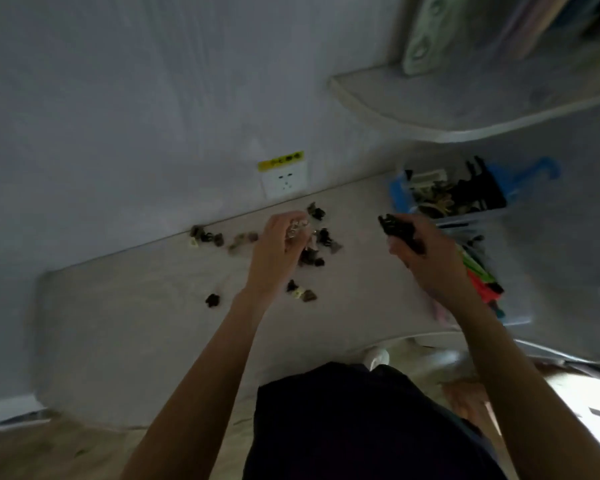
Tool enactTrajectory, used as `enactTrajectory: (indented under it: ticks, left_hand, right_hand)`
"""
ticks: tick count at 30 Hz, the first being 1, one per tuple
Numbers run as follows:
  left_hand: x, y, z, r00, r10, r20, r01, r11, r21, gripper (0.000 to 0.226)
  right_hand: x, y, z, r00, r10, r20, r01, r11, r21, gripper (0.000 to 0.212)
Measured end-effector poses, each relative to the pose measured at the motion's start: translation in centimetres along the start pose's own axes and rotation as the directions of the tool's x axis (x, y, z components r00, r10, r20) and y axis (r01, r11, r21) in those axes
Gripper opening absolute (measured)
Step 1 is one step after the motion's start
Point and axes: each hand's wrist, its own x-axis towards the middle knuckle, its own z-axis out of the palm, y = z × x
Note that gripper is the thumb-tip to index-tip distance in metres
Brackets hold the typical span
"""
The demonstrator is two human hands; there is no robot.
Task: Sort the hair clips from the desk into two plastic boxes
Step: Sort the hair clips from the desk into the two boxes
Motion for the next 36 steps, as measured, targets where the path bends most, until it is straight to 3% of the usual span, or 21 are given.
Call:
enactTrajectory:
  ticks: [3, 8, 12, 18, 22, 25, 31, 34, 36]
  left_hand:
    - [1.6, 3.6, 3.7, 0.99, 0.091, 0.107, -0.088, 0.996, -0.034, 0.023]
    - [4.9, 8.6, 9.0, 0.964, 0.18, 0.195, -0.166, 0.982, -0.087, 0.024]
    - [7.9, 11.1, 14.1, 0.937, 0.269, 0.222, -0.289, 0.955, 0.063, 0.025]
    - [9.9, 8.8, 18.3, 0.901, 0.188, 0.391, -0.349, 0.849, 0.397, 0.035]
    - [9.4, 7.4, 17.6, 0.895, 0.31, 0.322, -0.439, 0.742, 0.506, 0.026]
    - [9.2, 6.9, 17.6, 0.877, 0.297, 0.377, -0.467, 0.714, 0.522, 0.021]
    - [9.5, 6.9, 17.3, 0.883, 0.254, 0.395, -0.444, 0.728, 0.522, 0.024]
    - [9.6, 7.0, 17.3, 0.884, 0.246, 0.397, -0.437, 0.737, 0.516, 0.025]
    - [9.5, 6.9, 17.3, 0.882, 0.253, 0.399, -0.441, 0.741, 0.507, 0.025]
  right_hand:
    - [1.3, 3.6, -4.4, 0.995, 0.011, -0.1, -0.026, 0.987, -0.157, 0.033]
    - [5.0, 8.2, -8.5, 0.983, -0.135, -0.126, 0.065, 0.892, -0.448, 0.034]
    - [7.1, 10.4, -10.8, 0.986, -0.118, -0.117, 0.064, 0.919, -0.388, 0.036]
    - [9.0, 11.1, -11.8, 0.986, -0.143, -0.085, 0.111, 0.946, -0.305, 0.049]
    - [10.5, 11.9, -11.6, 0.991, -0.136, -0.017, 0.125, 0.947, -0.297, 0.051]
    - [11.5, 12.2, -11.2, 0.984, -0.164, 0.071, 0.177, 0.946, -0.272, 0.05]
    - [11.9, 12.8, -10.4, 0.959, -0.253, 0.126, 0.283, 0.849, -0.447, 0.042]
    - [11.5, 13.5, -9.5, 0.954, -0.182, 0.237, 0.284, 0.802, -0.526, 0.035]
    - [11.4, 13.6, -9.4, 0.967, -0.118, 0.227, 0.231, 0.786, -0.573, 0.039]
